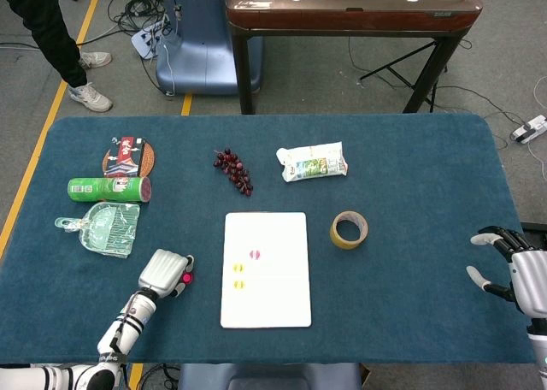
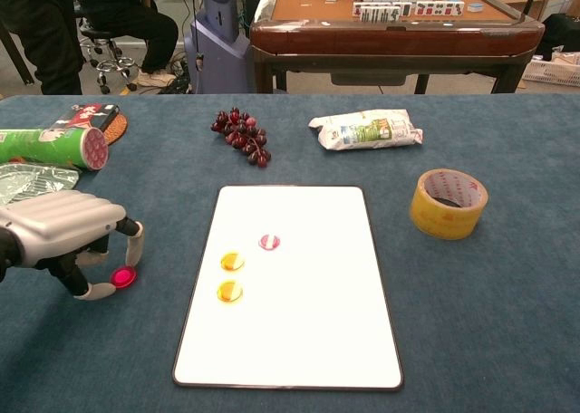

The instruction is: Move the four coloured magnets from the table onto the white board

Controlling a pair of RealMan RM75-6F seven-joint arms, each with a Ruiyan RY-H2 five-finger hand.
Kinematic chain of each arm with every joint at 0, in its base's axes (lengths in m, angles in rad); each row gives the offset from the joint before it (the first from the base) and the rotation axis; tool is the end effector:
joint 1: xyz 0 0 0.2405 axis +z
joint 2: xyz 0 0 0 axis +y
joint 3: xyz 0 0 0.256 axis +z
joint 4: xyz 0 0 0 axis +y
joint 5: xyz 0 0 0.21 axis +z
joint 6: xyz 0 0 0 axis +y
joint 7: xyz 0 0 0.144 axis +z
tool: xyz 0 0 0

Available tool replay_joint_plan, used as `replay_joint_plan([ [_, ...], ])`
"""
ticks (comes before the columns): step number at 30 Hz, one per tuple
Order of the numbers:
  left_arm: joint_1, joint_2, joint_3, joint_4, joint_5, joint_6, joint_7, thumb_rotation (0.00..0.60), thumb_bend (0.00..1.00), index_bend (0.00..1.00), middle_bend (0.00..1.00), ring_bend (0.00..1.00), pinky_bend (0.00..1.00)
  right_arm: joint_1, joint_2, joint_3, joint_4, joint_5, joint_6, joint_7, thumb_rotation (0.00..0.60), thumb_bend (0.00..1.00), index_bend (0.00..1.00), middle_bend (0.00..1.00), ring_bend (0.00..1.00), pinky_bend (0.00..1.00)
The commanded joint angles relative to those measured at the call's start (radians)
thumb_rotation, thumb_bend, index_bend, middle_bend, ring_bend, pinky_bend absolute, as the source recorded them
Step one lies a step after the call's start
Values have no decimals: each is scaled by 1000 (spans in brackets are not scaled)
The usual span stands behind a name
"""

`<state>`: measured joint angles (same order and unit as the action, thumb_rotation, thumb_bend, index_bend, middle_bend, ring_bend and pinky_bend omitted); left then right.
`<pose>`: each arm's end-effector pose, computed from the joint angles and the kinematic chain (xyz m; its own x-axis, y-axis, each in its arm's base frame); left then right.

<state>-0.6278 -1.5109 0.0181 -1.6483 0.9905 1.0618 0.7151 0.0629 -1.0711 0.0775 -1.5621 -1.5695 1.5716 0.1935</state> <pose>-0.2000 0.2687 -0.0274 0.6696 0.3536 0.6532 0.7415 -0.3682 -0.5609 -0.3107 -0.1797 0.1903 0.3028 0.0964 0.9482 -0.9479 -0.0728 0.3101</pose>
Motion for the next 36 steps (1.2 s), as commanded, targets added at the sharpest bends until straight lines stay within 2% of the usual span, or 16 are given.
replay_joint_plan([
  [1,-2,3,-12,-9,-5,5,-6,600,319,593,1000,1000,1000,0,0,0,0,0,0,1,600,163,389,335,314,443],
  [10,-39,25,-55,-64,-27,11,35,600,319,593,1000,1000,1000,0,3,0,1,-1,2,6,600,162,388,335,314,443],
  [17,-82,21,-121,-135,-73,16,42,600,319,589,1000,1000,1000,-3,7,2,2,1,6,18,600,162,389,335,315,443],
  [36,-228,-83,-152,-169,-162,14,180,600,319,589,1000,1000,1000,-40,54,13,18,22,57,118,600,162,389,336,315,443],
])
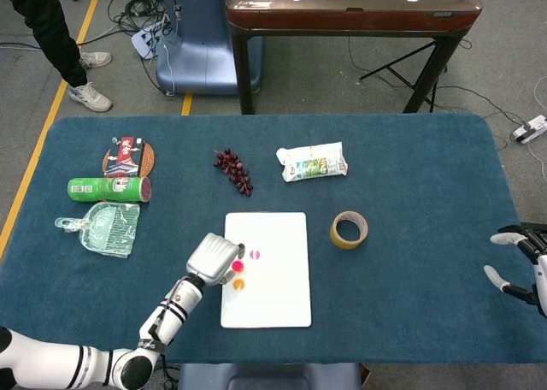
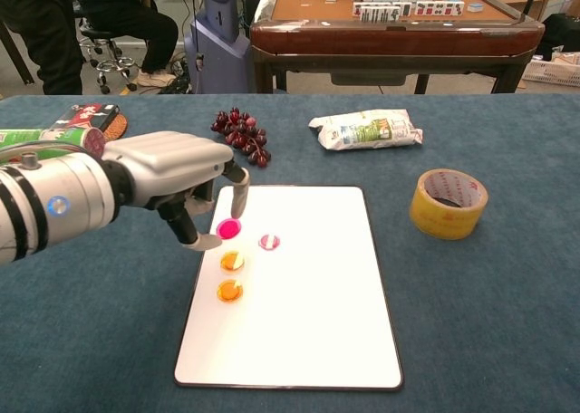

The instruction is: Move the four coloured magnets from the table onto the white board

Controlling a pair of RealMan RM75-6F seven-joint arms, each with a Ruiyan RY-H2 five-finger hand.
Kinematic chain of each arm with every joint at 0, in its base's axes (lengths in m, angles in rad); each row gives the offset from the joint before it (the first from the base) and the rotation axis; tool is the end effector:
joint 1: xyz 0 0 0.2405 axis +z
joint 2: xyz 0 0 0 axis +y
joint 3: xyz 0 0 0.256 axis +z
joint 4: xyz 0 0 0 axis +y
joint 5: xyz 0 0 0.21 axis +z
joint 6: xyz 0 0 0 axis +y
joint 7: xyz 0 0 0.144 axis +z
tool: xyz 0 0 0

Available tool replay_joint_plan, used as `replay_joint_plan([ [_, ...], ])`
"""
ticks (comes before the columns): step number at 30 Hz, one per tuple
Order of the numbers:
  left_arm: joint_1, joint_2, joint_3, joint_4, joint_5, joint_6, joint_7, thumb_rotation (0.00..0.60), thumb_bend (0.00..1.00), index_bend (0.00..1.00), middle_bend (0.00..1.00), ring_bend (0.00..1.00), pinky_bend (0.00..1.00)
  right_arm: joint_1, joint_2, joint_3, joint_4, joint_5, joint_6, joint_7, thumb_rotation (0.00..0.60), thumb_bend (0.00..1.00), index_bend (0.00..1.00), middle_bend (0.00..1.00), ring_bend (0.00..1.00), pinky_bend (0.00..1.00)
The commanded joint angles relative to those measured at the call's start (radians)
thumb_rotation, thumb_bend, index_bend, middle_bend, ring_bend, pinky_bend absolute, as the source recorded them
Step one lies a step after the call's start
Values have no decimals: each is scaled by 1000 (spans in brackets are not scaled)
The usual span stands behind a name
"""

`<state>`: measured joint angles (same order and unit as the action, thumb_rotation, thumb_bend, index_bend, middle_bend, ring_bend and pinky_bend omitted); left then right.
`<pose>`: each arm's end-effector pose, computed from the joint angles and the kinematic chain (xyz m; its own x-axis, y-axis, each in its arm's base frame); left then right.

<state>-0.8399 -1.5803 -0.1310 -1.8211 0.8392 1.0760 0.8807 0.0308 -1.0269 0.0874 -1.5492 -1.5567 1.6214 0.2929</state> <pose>-0.0800 0.2861 -0.0379 0.6279 0.2747 0.7282 0.7391 -0.5036 -0.4473 -0.3174 -0.1708 0.2143 0.2606 0.1444 0.9546 -0.9612 -0.0541 0.2706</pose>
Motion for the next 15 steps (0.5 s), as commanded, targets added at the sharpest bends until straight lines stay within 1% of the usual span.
replay_joint_plan([
  [1,-24,-20,-3,5,-15,0,21,600,319,589,1000,1000,1000,-11,14,5,7,13,10,28,600,163,389,336,315,443],
  [5,-49,-41,-7,9,-32,3,37,600,319,590,1000,1000,1000,-22,22,10,11,26,20,51,600,162,389,338,315,443],
  [15,-100,-86,5,42,-49,0,63,600,319,590,1000,1000,1000,-35,34,16,20,37,27,84,600,162,389,340,314,443],
])
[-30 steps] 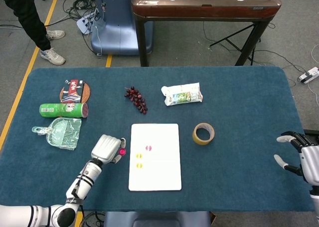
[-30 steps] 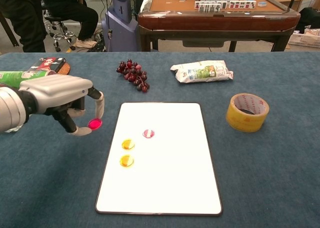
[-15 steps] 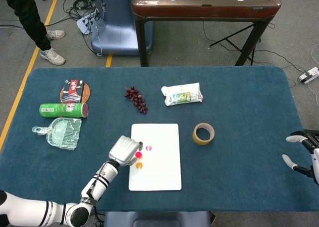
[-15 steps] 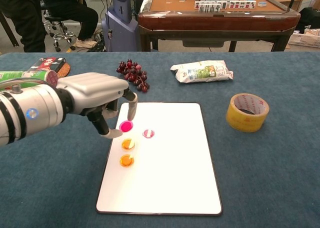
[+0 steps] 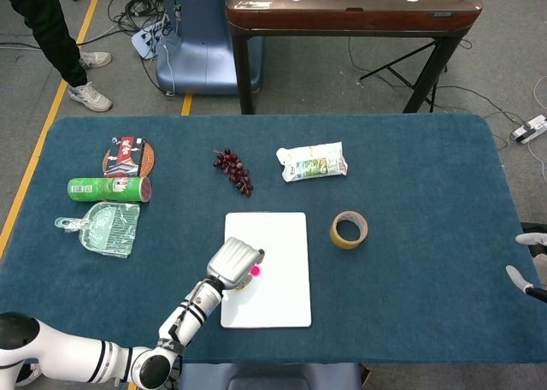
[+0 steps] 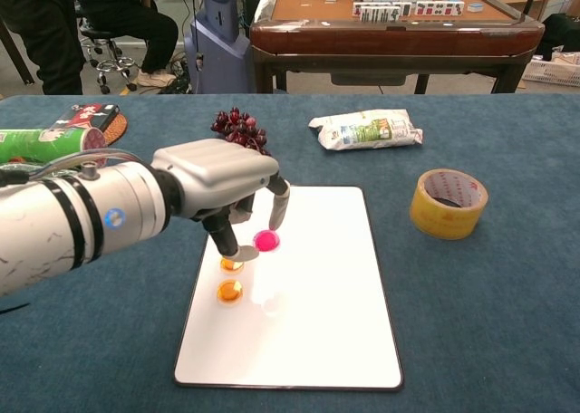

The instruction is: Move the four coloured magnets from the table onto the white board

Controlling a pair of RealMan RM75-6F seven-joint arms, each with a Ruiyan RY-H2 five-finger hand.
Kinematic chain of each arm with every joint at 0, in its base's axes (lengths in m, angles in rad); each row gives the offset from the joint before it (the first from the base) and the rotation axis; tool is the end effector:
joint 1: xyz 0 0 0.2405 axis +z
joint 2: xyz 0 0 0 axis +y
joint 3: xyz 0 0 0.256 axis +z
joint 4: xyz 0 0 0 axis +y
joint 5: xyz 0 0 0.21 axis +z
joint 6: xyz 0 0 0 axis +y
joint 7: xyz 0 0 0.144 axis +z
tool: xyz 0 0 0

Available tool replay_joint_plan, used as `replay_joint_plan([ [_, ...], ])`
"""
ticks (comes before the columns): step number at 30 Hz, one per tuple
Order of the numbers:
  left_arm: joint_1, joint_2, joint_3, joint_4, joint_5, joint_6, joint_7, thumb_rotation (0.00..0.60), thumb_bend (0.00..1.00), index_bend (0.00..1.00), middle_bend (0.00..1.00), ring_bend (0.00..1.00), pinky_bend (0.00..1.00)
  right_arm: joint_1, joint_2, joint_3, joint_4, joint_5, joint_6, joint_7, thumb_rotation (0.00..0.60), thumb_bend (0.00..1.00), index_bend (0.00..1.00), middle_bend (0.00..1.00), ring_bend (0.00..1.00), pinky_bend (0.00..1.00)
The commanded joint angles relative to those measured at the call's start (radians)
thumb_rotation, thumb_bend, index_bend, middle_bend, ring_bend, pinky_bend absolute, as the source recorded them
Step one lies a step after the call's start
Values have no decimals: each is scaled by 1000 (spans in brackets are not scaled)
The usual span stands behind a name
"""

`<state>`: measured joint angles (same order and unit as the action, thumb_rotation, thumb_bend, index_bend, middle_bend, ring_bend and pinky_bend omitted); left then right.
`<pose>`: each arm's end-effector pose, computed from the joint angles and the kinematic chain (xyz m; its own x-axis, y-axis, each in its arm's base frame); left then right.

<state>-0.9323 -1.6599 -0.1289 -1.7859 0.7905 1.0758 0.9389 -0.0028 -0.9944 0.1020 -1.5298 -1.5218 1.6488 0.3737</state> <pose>-0.0519 0.2826 -0.0607 0.6662 0.2519 0.7019 0.6880 -0.5709 -0.4481 -0.3274 -0.1619 0.2351 0.2357 0.1851 0.9540 -0.9701 -0.0133 0.2423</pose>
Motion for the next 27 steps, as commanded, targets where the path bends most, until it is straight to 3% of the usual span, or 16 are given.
replay_joint_plan([
  [1,-12,-12,3,11,-2,0,5,600,319,590,1000,1000,1000,-2,2,2,1,4,-1,5,600,162,388,340,314,443],
  [15,-56,-61,17,47,-10,19,35,600,319,538,1000,1000,1000,-7,1,9,5,7,2,20,600,162,389,340,315,443],
  [27,-62,-70,32,81,-26,20,26,600,319,395,1000,1000,1000,-7,-1,13,7,6,-1,24,600,162,388,341,314,443],
])
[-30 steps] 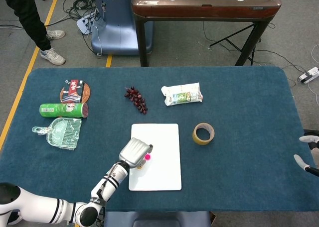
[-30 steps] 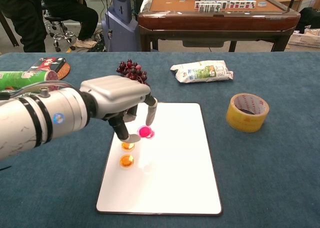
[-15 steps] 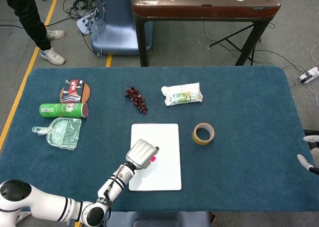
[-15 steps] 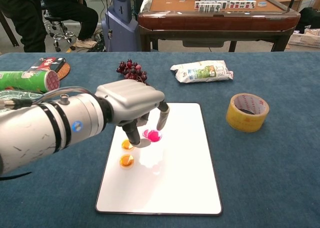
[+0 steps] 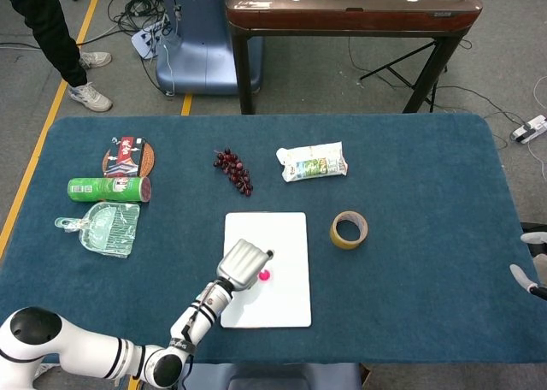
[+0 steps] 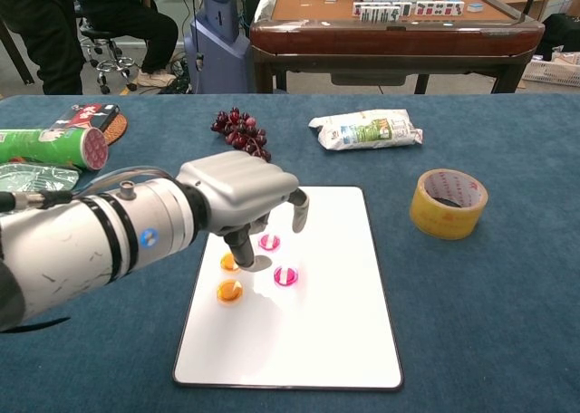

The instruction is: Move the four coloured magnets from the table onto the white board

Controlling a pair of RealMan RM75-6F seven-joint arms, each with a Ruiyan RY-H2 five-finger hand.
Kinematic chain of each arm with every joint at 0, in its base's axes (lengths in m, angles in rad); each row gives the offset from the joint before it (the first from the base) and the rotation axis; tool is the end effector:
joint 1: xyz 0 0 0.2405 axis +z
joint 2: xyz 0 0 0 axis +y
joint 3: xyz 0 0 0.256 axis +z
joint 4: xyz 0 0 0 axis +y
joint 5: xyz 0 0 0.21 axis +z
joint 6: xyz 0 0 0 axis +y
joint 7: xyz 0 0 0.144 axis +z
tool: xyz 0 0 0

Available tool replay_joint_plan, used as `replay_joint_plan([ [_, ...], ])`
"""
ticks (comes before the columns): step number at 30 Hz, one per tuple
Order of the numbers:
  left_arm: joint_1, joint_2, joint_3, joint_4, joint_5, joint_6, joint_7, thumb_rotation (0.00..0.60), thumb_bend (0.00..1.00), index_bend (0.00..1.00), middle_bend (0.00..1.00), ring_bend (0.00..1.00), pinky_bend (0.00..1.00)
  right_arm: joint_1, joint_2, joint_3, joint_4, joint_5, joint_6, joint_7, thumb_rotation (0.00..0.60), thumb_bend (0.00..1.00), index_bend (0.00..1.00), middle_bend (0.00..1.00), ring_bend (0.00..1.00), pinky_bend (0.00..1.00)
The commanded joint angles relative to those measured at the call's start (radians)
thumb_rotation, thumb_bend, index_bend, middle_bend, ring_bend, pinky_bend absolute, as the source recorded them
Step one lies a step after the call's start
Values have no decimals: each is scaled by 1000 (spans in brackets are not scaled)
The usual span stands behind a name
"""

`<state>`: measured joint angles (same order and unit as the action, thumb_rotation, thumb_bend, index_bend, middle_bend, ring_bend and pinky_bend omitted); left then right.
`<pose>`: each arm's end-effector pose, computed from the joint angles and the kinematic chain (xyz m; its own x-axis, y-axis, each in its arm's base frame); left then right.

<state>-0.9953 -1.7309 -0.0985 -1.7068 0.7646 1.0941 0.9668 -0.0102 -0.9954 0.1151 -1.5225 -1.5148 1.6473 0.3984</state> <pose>-0.0451 0.2832 -0.0813 0.7132 0.2170 0.6666 0.6374 -0.5965 -0.4878 -0.3295 -0.1618 0.2379 0.2184 0.1968 0.9558 -0.9745 -0.0075 0.2242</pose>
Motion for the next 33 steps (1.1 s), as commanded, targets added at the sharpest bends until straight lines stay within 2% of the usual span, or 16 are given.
replay_joint_plan([
  [1,1,2,3,2,-1,3,-2,600,319,388,1000,1000,1000,0,0,0,-1,-2,0,-1,600,162,389,341,314,443],
  [9,35,43,31,-42,25,54,-19,600,319,375,1000,1000,1000,6,-3,-3,-5,-10,-10,-19,600,162,388,341,314,443],
  [15,92,136,85,-148,54,136,-8,600,319,352,1000,999,1000,17,-10,-12,-18,-27,-27,-61,600,162,388,342,314,443],
  [17,111,172,102,-182,61,162,-5,600,319,333,982,967,1000,21,-12,-15,-22,-32,-33,-77,600,162,388,342,314,443],
  [19,135,225,123,-234,55,187,1,600,319,304,911,874,1000,26,-15,-18,-28,-37,-41,-97,600,162,388,342,314,443],
  [21,162,279,144,-280,59,215,-7,600,320,279,784,753,991,32,-19,-21,-33,-39,-51,-116,600,162,388,342,314,443],
  [23,189,319,167,-299,87,243,-22,600,319,270,648,628,927,37,-23,-23,-37,-41,-61,-135,600,162,389,342,315,443],
  [26,246,364,215,-291,164,285,-70,600,319,270,524,512,816,45,-29,-28,-45,-46,-75,-165,600,162,389,342,315,443],
  [30,322,426,275,-259,250,324,-141,600,319,272,427,422,718,57,-39,-33,-54,-46,-98,-208,600,162,389,342,315,443],
  [33,379,469,292,-239,310,372,-205,600,319,272,389,390,674,65,-46,-36,-60,-44,-113,-235,600,162,389,342,315,443],
])
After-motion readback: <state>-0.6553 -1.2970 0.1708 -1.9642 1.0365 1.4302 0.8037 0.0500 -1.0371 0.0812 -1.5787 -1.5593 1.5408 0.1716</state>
